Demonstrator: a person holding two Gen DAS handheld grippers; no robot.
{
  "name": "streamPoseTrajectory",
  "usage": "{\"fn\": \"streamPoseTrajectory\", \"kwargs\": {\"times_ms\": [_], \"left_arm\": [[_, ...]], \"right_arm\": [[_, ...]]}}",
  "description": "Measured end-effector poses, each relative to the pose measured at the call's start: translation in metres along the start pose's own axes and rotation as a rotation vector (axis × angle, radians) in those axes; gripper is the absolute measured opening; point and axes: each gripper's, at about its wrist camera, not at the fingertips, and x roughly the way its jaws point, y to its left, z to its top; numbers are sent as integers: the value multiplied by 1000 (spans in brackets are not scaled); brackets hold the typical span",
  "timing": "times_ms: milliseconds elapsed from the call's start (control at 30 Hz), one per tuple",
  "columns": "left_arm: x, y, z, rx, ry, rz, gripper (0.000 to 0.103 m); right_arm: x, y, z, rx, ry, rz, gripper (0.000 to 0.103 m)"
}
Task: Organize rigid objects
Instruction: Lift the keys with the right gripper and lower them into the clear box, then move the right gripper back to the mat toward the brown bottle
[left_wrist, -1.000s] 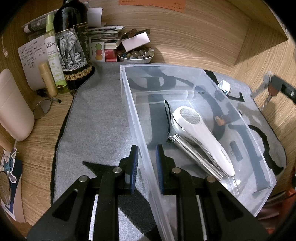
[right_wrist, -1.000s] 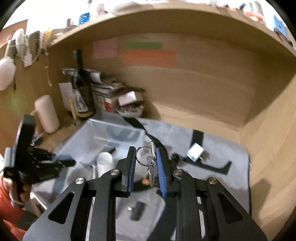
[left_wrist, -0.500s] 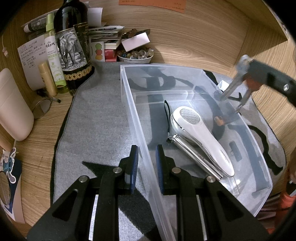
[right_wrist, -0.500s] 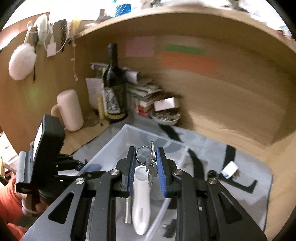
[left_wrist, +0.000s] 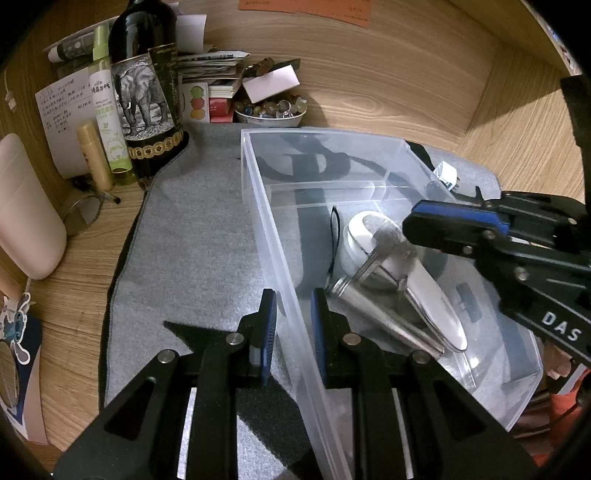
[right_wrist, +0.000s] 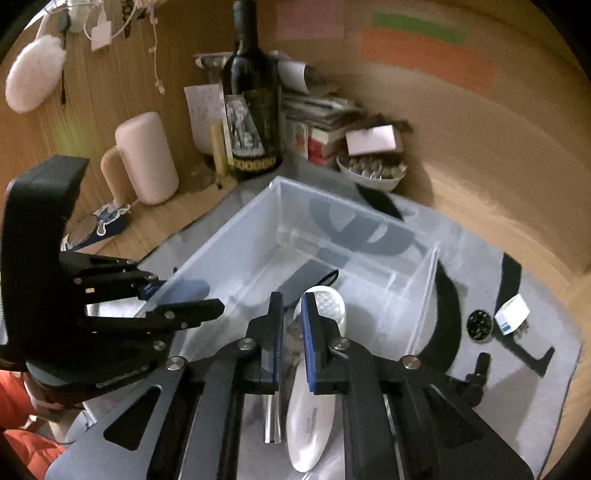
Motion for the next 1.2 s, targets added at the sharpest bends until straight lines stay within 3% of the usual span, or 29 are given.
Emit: {"fn": "streamPoseTrajectory", "kwargs": {"times_ms": [433, 533, 633, 700, 833, 1033, 1200], "left_arm": [[0, 1, 0, 0, 0, 1, 17], [0, 1, 0, 0, 0, 1, 17], [0, 1, 0, 1, 0, 2, 17], [0, 0, 0, 1, 1, 2, 17], [0, 1, 0, 2, 1, 2, 17], [0, 2, 0, 3, 1, 3, 18], [1, 2, -1, 5, 1, 4, 18]], "right_arm": [[4, -3, -3, 12, 46, 9, 9], [-1, -6, -3, 23, 36, 9, 14], [-9, -10, -2, 34, 13, -4, 33], [-15, -13, -2, 42, -10, -24, 53], [-32, -24, 0, 63, -56, -68, 60], [-54, -53, -2, 132, -111, -152, 78], [-61, -84, -14, 204, -103, -215, 79]]}}
